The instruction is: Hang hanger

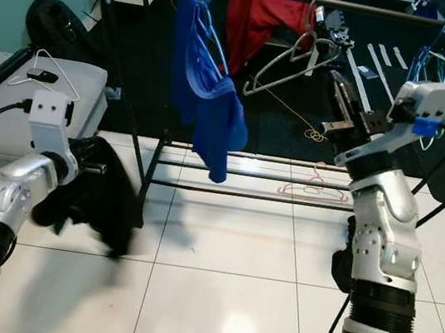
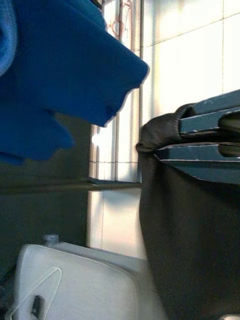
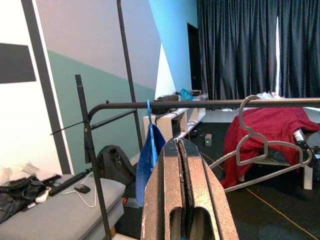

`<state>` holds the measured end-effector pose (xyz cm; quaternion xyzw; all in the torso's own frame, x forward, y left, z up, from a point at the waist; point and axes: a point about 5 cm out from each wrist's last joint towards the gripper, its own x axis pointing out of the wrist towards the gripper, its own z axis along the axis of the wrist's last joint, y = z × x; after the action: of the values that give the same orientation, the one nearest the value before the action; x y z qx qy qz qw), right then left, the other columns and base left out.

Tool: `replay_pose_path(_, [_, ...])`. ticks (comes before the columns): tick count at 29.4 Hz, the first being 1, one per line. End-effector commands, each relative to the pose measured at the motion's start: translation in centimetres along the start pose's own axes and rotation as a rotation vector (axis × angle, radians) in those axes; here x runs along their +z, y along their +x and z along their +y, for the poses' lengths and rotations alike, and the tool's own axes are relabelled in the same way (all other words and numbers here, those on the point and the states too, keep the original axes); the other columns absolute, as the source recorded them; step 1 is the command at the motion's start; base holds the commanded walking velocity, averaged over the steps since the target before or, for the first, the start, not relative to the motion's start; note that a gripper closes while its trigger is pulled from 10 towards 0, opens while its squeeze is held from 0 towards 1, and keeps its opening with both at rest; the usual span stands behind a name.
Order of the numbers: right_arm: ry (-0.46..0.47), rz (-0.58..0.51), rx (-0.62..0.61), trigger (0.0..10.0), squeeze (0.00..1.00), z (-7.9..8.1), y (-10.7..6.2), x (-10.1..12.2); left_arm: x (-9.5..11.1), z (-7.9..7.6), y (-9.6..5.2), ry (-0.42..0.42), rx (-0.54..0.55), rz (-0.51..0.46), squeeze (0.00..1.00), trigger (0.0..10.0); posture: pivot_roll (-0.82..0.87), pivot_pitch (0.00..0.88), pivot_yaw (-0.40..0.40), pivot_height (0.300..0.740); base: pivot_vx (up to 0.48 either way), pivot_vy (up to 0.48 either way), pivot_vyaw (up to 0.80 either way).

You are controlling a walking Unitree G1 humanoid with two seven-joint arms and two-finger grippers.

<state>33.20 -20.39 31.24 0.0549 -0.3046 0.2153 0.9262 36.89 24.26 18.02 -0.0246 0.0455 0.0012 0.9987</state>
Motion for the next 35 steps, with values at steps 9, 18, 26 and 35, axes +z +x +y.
replay_pose_path(9, [-0.071, 0.239, 0.198, 4.0, 0.0, 2.7, -2.1, -4.0, 3.2, -2.8, -0.1, 0.054, -0.13, -0.191, 0.0, 2.7, -0.06, 0.23, -0.033, 0.74, 0.0, 0.0, 0.0])
replay_pose_path(18, [-0.09, 0.484, 0.286, 10.0, 0.0, 6.0, -7.3, -10.6, 10.2, -5.1, 0.6, -0.072, -0.263, -0.392, 0.0, 0.0, -0.05, 0.226, -0.029, 0.74, 0.0, 0.0, 0.0])
replay_pose_path(26, [-0.086, 0.527, 0.303, 10.0, 0.0, 6.0, -9.6, -11.7, 14.4, -7.8, -0.8, -0.163, -0.532, -0.509, 0.0, 0.0, -0.05, 0.228, -0.021, 0.74, 0.0, 0.0, 0.0])
replay_pose_path(35, [-0.14, 0.449, 0.274, 10.0, 0.0, 6.3, -9.2, -11.7, 16.4, -10.3, -4.7, -0.187, -1.025, -0.627, 0.0, 0.0, -0.04, 0.225, -0.018, 0.74, 0.0, 0.0, 0.0])
